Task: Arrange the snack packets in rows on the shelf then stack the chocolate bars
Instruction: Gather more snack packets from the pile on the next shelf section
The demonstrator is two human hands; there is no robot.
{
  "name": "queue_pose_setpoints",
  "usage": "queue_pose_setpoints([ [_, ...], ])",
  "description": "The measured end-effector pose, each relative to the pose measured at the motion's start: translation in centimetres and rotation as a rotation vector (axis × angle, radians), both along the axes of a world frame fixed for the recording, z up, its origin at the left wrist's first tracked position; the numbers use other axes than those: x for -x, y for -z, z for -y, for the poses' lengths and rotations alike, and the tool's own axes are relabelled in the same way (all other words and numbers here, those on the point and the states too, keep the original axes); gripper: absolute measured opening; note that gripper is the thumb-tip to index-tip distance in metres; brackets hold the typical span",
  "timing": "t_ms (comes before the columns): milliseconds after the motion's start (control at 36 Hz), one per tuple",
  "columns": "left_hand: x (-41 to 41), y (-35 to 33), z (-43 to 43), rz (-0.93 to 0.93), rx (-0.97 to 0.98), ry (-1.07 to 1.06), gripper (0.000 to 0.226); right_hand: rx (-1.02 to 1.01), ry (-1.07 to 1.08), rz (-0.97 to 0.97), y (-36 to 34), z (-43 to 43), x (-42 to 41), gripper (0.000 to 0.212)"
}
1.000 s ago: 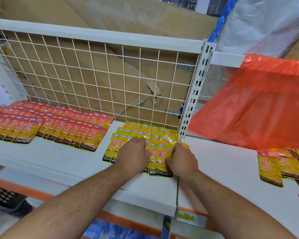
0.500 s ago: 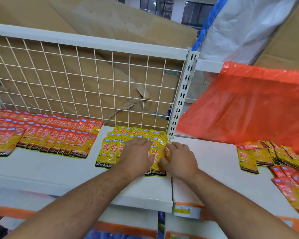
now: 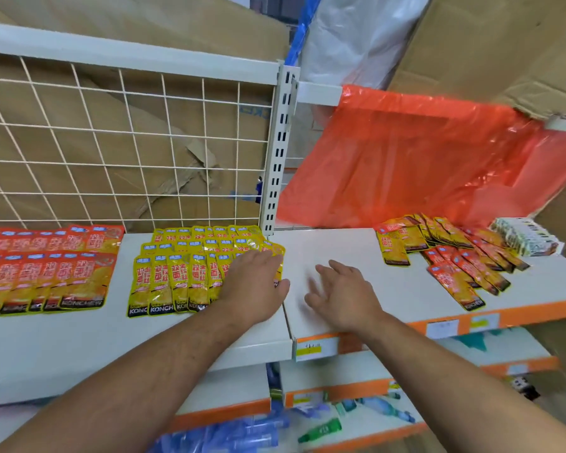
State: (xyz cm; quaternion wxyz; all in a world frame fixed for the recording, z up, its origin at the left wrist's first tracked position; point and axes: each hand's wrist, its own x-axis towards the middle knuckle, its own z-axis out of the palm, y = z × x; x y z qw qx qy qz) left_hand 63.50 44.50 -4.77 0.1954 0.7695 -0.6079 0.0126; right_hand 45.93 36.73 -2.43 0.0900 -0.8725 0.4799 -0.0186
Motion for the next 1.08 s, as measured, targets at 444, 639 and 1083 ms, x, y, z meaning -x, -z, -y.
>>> queue_pose_setpoints([
  [444,10.7,-0.9,3.8,0.100,0.019,0.063,0.057,-0.037,0.055,0.076,0.1,3.3,11.7,0.069],
  [639,19.7,-1.1,7.1,0.063,0.015,0.057,0.053,-0.041,0.022,0.085,0.0,6.8,20.5,0.070],
  [1083,33.6,-0.7,16.0,0.094,-0.091,0.196,0.058,-0.060,0.116,0.145,0.9,13.9,34.6,0.070],
])
